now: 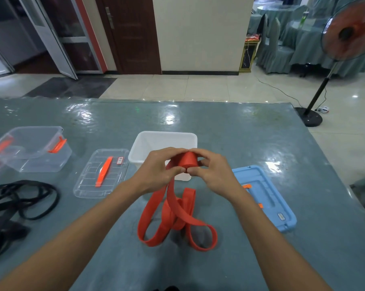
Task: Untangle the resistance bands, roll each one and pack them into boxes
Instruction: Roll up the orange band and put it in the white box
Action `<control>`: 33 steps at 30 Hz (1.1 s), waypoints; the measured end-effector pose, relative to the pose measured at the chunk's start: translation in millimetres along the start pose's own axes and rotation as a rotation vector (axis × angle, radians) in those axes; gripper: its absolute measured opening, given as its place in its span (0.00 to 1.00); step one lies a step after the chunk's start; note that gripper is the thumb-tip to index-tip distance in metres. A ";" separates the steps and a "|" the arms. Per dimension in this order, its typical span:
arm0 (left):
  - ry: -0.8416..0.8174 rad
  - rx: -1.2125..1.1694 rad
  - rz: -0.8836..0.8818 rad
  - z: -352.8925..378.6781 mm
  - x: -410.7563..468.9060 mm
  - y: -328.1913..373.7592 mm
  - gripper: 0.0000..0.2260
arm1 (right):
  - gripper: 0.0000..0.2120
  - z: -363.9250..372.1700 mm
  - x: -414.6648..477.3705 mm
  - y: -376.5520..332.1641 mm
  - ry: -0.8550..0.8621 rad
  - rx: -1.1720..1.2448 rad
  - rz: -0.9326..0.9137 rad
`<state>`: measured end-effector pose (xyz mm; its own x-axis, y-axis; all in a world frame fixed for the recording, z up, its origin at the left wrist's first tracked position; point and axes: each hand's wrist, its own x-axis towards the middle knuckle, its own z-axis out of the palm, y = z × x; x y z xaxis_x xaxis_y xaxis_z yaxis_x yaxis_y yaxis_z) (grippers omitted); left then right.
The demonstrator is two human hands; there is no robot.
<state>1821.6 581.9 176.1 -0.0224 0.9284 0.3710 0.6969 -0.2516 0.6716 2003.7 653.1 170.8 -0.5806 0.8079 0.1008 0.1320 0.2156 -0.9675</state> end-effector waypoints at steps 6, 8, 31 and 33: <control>0.076 -0.393 -0.241 6.8 -2.6 3.6 0.18 | 0.21 -4.9 -0.8 -4.2 0.050 0.350 0.022; 0.077 -0.509 -0.278 8.5 -4.1 5.5 0.17 | 0.19 -2.7 -2.9 -1.4 0.025 0.457 0.050; -0.082 -0.148 -0.198 -5.5 1.7 1.7 0.15 | 0.23 0.8 -1.9 -0.5 0.038 -0.229 -0.030; 0.013 -0.303 -0.215 -4.7 1.3 5.4 0.17 | 0.22 0.8 -4.1 2.8 0.101 0.008 -0.028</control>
<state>1821.9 580.4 183.2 -0.1558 0.9658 0.2075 0.4315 -0.1224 0.8938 2005.8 649.9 167.5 -0.4998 0.8529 0.1507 0.1103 0.2352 -0.9657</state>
